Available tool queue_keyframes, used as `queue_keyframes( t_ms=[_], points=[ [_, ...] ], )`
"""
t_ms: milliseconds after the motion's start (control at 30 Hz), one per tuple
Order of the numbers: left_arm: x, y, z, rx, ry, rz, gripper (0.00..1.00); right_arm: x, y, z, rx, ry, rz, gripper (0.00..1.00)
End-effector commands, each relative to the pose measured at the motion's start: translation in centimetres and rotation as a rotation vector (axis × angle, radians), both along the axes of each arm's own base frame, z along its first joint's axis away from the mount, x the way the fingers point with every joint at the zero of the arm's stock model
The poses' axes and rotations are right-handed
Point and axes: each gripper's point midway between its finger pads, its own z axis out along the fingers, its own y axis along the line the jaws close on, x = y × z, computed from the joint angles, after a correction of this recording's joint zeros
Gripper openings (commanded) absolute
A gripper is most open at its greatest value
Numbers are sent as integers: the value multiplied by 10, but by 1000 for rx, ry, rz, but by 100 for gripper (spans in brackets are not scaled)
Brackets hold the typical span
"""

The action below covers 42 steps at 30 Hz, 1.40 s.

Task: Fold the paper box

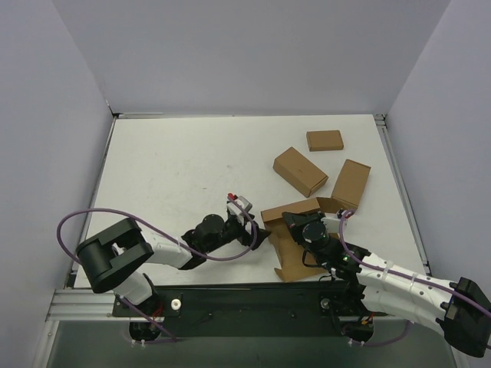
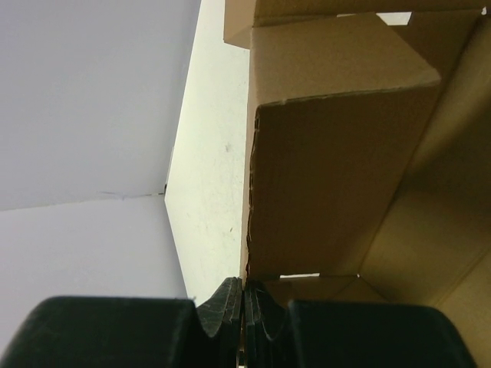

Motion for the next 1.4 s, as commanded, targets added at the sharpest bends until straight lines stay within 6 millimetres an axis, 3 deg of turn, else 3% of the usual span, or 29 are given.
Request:
queue_keyframes(
  t_ms=[0, 367, 733, 933, 1067, 1100, 1167, 1233, 1267, 1300, 1367],
  points=[
    [27, 3, 7, -13, -15, 139, 91, -2, 10, 7, 40, -7, 29, 0],
    [39, 0, 17, -121, -26, 199, 91, -4, 11, 2, 44, 4, 35, 0],
    [19, -27, 25, -188, -45, 21, 91, -6, 8, 0, 42, 5, 32, 0],
    [19, -24, 20, -159, -42, 24, 91, -7, 1, -10, -15, -22, 28, 0],
    [16, -20, 17, -147, -33, 24, 91, -13, -9, -29, -52, 1, 23, 0],
    [14, -18, 23, -162, -35, 23, 91, -14, -10, -33, -66, 9, 24, 0],
    [13, -13, 21, -145, -12, 40, 91, -14, -14, -32, -79, 1, 15, 0],
    [14, -11, 37, -164, -9, 54, 91, -14, -16, -31, -88, -3, 4, 0],
    [13, -9, 30, -129, 19, 59, 91, -14, -16, -31, -90, -5, 5, 0],
    [12, -9, 40, -144, 22, 58, 91, -13, -15, -29, -93, -11, 5, 0],
    [9, -10, 36, -111, 59, 49, 91, -12, -15, -28, -100, -10, 5, 0]
  ],
)
